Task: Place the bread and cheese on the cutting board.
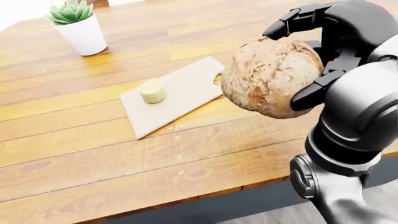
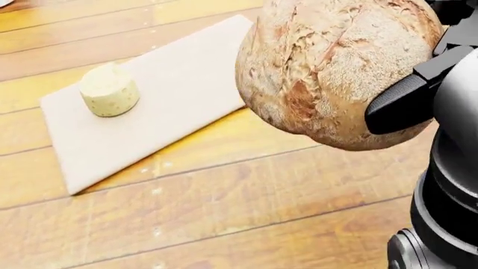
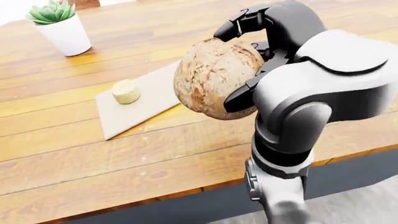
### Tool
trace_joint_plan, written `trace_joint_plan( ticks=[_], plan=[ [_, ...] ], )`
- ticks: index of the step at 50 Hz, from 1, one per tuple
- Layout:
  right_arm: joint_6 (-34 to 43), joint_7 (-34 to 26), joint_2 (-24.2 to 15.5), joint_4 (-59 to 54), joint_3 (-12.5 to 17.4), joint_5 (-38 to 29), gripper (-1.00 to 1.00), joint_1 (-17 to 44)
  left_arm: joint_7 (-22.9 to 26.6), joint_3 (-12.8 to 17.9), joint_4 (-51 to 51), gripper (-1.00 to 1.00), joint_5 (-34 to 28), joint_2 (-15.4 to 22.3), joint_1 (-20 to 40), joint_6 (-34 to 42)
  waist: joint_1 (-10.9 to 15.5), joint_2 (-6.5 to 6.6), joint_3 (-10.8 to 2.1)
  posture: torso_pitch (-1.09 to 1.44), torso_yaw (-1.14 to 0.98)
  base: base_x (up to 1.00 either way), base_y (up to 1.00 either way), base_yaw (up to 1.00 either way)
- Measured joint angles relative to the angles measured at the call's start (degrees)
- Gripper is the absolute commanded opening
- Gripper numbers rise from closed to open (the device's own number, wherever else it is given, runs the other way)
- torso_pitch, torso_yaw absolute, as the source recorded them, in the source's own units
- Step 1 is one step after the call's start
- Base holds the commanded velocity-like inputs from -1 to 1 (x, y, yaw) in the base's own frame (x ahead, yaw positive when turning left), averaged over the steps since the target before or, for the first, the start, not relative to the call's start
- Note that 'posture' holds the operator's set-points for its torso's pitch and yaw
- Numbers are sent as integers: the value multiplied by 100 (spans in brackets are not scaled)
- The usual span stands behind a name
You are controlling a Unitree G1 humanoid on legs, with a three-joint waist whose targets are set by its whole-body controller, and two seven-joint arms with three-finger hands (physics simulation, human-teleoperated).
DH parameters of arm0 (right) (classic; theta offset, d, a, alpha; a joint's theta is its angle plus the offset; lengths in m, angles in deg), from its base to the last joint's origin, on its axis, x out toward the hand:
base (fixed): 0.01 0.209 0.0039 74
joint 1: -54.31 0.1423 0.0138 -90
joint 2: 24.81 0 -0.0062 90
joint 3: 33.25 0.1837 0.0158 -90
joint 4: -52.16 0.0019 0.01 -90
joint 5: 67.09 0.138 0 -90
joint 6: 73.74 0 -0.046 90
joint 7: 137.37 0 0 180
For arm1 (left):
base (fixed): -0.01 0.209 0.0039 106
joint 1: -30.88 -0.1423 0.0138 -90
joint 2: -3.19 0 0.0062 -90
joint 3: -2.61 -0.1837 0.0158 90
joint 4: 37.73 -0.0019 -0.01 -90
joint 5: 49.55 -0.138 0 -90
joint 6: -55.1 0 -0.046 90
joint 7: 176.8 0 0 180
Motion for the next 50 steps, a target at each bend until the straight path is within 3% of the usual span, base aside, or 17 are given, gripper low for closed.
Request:
trace_joint_plan(
  ticks=[6,11,16,21,26,32,39,47,50],
  plan=[
    [-202,385,-81,-1025,108,422,-100,848,6,38,-43,100,-31,-40,17,58,-12,21,25,0,0,0,0,0],
    [-382,1098,-49,-1816,112,1085,-100,1364,13,34,-53,100,-69,-59,22,65,-29,30,15,0,0,0,0,0],
    [-872,2743,405,-3193,322,2439,-100,1697,62,36,-96,100,-127,-105,27,137,-50,61,-9,0,0,0,0,0],
    [-1279,4210,565,-4504,162,3743,-100,2016,115,62,-156,100,-217,-150,35,160,-23,111,28,0,0,0,0,0],
    [-2030,5519,530,-6290,276,4815,-100,2662,206,-332,-183,100,-494,-372,55,118,-6,140,4,0,0,0,0,0],
    [-2979,6687,473,-8068,113,5677,-100,3275,213,-710,-241,100,-752,-593,245,222,-26,123,-18,0,0,0,0,0],
    [-3671,7321,553,-9136,-29,6114,-100,3439,233,-817,-260,100,-995,-720,440,401,-36,122,-35,0,0,0,0,0],
    [-3949,7596,762,-9680,-221,6039,-100,3495,264,-825,-312,100,-1168,-836,527,559,-37,164,-31,0,0,0,0,0],
    [-4103,7782,858,-9771,-228,5944,-100,3437,324,-1109,-317,100,-1412,-1012,603,518,-14,182,-60,0,0,0,0,0]
  ],
)
